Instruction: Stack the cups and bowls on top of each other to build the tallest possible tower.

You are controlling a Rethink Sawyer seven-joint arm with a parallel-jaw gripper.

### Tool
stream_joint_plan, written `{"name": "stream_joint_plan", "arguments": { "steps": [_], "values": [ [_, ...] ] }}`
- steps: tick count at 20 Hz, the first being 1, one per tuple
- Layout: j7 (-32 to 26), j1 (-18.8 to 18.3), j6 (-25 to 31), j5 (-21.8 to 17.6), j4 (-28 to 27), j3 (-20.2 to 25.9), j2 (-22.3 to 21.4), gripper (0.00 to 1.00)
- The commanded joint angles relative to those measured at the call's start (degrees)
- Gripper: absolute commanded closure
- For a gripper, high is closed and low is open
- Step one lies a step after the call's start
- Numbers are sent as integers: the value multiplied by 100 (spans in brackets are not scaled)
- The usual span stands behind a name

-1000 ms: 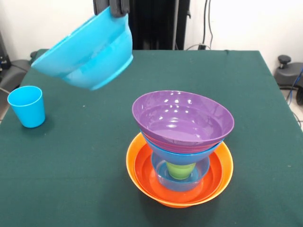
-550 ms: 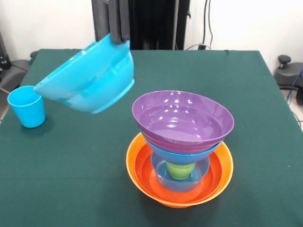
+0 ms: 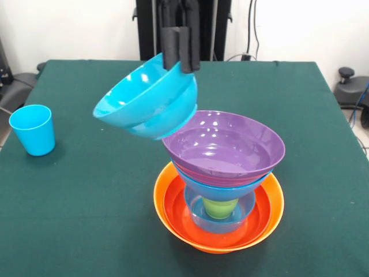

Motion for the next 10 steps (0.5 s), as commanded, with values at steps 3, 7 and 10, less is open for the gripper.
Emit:
{"name": "stream_joint_plan", "arguments": {
  "steps": [3,7,10],
  "values": [
    [1427,396,-433,-28,610,-408,300,100],
    [1429,506,-304,-47,399,-562,308,100],
    [1504,584,-370,-83,304,-699,335,100]
  ]
}}
